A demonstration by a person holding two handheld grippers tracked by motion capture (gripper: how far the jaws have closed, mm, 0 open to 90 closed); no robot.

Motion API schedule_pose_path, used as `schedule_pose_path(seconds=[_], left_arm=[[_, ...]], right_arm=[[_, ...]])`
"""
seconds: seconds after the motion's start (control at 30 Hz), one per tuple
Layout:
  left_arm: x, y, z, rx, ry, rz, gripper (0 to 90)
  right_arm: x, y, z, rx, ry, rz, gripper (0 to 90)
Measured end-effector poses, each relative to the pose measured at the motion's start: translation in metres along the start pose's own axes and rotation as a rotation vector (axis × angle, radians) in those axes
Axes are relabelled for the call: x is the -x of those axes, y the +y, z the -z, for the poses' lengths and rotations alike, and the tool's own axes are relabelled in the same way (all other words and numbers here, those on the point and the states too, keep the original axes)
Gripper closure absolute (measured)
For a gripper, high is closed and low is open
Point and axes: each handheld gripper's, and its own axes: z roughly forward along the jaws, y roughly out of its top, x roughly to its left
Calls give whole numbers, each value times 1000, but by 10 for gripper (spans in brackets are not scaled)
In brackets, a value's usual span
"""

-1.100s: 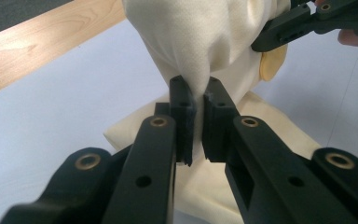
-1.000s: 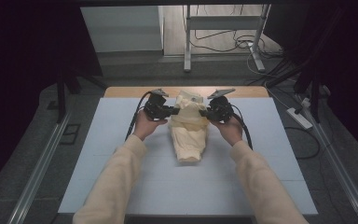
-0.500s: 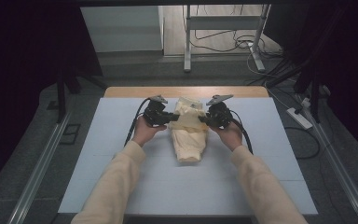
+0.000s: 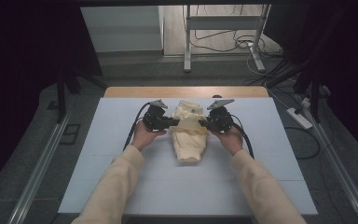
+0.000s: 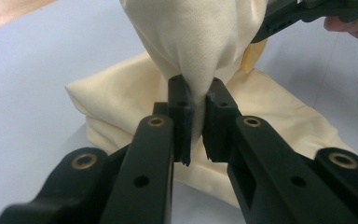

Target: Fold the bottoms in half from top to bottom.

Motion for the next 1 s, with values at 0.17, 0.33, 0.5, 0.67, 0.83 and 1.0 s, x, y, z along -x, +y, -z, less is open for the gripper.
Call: schedule_pose_path(seconds=[0.17, 0.33, 0.5, 0.67, 0.83, 1.0], left_arm=[[0, -4, -1, -4, -3, 3, 815], [1, -9, -3, -5, -10, 14, 815], [2, -12, -5, -9, -12, 20, 815], [3, -12, -4, -21, -3, 3, 811], [7, -14, -4, -31, -9, -7, 796], [9, -19, -4, -47, -16, -21, 774]], right_arm=[[-2, -2, 1, -5, 3, -3, 748], [-4, -6, 0, -5, 12, -6, 745], [-7, -9, -1, -11, 10, 0, 743], [-7, -10, 0, -4, 16, 0, 743], [-11, -12, 2, -5, 13, 19, 743], [-19, -16, 6, -13, 20, 42, 733]])
